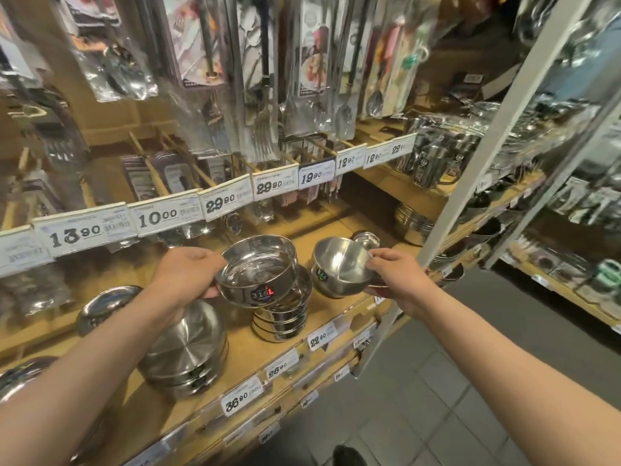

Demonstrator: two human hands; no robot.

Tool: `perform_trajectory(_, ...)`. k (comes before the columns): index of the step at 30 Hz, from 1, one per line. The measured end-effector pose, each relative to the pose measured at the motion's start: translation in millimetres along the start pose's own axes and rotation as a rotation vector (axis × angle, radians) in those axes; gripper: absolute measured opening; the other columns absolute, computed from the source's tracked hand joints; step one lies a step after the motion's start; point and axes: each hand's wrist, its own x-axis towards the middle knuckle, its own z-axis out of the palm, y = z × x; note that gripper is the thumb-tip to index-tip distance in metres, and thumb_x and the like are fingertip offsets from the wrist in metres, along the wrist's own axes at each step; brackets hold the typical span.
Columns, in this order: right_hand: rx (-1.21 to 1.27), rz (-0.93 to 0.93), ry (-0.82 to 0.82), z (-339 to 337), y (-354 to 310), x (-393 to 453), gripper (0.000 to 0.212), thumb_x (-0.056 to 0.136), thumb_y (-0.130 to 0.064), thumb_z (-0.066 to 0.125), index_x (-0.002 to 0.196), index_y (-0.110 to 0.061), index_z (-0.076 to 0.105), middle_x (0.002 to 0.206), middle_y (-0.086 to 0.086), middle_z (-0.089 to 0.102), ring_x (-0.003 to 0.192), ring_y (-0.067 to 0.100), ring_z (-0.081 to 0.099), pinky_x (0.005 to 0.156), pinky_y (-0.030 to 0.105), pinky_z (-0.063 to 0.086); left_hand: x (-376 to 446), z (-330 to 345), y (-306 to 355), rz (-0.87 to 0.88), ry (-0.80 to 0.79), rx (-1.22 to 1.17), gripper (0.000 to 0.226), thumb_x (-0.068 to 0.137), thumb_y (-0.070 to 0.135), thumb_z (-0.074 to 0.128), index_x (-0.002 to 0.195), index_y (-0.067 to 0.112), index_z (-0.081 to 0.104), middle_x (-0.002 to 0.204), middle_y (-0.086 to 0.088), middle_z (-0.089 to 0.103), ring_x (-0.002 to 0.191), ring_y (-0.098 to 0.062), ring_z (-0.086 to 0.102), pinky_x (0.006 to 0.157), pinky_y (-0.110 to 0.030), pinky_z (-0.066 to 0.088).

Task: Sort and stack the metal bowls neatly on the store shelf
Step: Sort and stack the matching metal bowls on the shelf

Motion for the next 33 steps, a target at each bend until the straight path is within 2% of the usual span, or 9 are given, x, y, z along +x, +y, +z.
perform_trajectory(7, 0.03, -0.029, -0.061, -42.3, 0.5, 35.6, 0.019, 0.095, -0.008, 0.057, 0.102, -0.012, 0.074, 0.074, 0.003, 0.067, 0.06, 0.011, 0.064, 0.056, 0.025, 0.055, 2.8, 42.7, 20.4, 0.005, 0.067, 0.019, 0.015, 0.088, 0.01, 0.068, 0.077, 0.011, 0.078, 0.059, -0.008, 0.071, 0.04, -0.015, 0.056, 0.04, -0.02, 0.038)
perform_trajectory(11, 0.003, -0.051, -0.114, -81.4, -3.0, 61.7, 0.02, 0.095, -0.007, 0.056, 0.105, -0.01, 0.074, 0.081, 0.009, 0.067, 0.069, 0.018, 0.063, 0.061, 0.032, 0.06, 6.7, 85.3, 35.2, -0.018, 0.125, 0.008, 0.014, 0.09, 0.01, 0.066, 0.083, 0.004, 0.077, 0.053, -0.005, 0.068, 0.037, -0.014, 0.055, 0.034, -0.017, 0.033)
perform_trajectory(13, -0.018, -0.076, -0.147, -101.1, -4.5, 78.7, 0.02, 0.096, -0.006, 0.056, 0.102, -0.01, 0.075, 0.08, 0.009, 0.068, 0.069, 0.019, 0.064, 0.064, 0.037, 0.062, 8.7, 105.5, 41.2, -0.02, 0.157, -0.012, 0.013, 0.091, 0.006, 0.066, 0.088, -0.001, 0.076, 0.053, -0.002, 0.068, 0.034, -0.009, 0.055, 0.03, -0.015, 0.035)
perform_trajectory(18, -0.111, -0.151, -0.198, -128.7, -6.0, 129.1, 0.02, 0.095, -0.011, 0.06, 0.09, -0.019, 0.078, 0.067, -0.004, 0.072, 0.053, 0.009, 0.064, 0.05, 0.026, 0.054, 8.8, 130.1, 43.6, -0.035, 0.255, 0.016, 0.013, 0.092, 0.01, 0.068, 0.083, 0.013, 0.078, 0.074, -0.004, 0.078, 0.047, -0.011, 0.063, 0.042, -0.021, 0.048)
perform_trajectory(21, -0.21, -0.171, -0.235, -123.2, -3.2, 162.1, 0.018, 0.093, -0.013, 0.062, 0.088, -0.02, 0.078, 0.076, 0.001, 0.073, 0.054, 0.009, 0.066, 0.053, 0.027, 0.055, 2.3, 137.8, 42.9, -0.07, 0.332, -0.012, 0.013, 0.093, 0.011, 0.068, 0.083, 0.01, 0.076, 0.083, -0.011, 0.074, 0.053, -0.015, 0.059, 0.04, -0.018, 0.045)
perform_trajectory(24, -0.313, -0.177, -0.314, -106.3, 0.0, 189.2, 0.018, 0.092, -0.012, 0.061, 0.098, -0.02, 0.077, 0.09, 0.009, 0.074, 0.06, 0.014, 0.07, 0.057, 0.035, 0.06, -9.1, 140.2, 40.6, -0.086, 0.365, 0.0, 0.018, 0.093, 0.013, 0.066, 0.079, 0.005, 0.075, 0.076, -0.01, 0.07, 0.045, -0.009, 0.055, 0.038, -0.014, 0.044)
perform_trajectory(27, -0.434, -0.265, -0.369, -86.8, 0.1, 211.9, 0.021, 0.09, -0.015, 0.063, 0.104, -0.022, 0.076, 0.093, 0.003, 0.076, 0.074, 0.022, 0.074, 0.073, 0.046, 0.063, -16.4, 139.4, 33.2, -0.109, 0.399, 0.039, 0.024, 0.089, 0.015, 0.067, 0.068, 0.007, 0.074, 0.064, -0.001, 0.069, 0.047, -0.005, 0.057, 0.043, -0.015, 0.048)
perform_trajectory(31, -0.535, -0.31, -0.403, -65.4, -1.7, 232.8, 0.022, 0.092, -0.02, 0.063, 0.111, -0.026, 0.073, 0.084, -0.001, 0.074, 0.057, 0.018, 0.072, 0.055, 0.031, 0.059, -22.5, 137.9, 20.8, -0.152, 0.476, -0.038, 0.02, 0.087, 0.01, 0.068, 0.068, 0.006, 0.074, 0.062, 0.002, 0.072, 0.046, -0.003, 0.059, 0.044, -0.017, 0.051)
perform_trajectory(33, -0.558, -0.297, -0.427, -56.2, -2.2, 239.3, 0.021, 0.094, -0.02, 0.062, 0.11, -0.027, 0.073, 0.079, 0.007, 0.075, 0.061, 0.025, 0.073, 0.057, 0.036, 0.061, -27.2, 136.6, 17.2, -0.183, 0.469, -0.042, 0.02, 0.087, 0.011, 0.069, 0.068, 0.01, 0.077, 0.07, -0.004, 0.077, 0.051, -0.008, 0.064, 0.05, -0.022, 0.054)
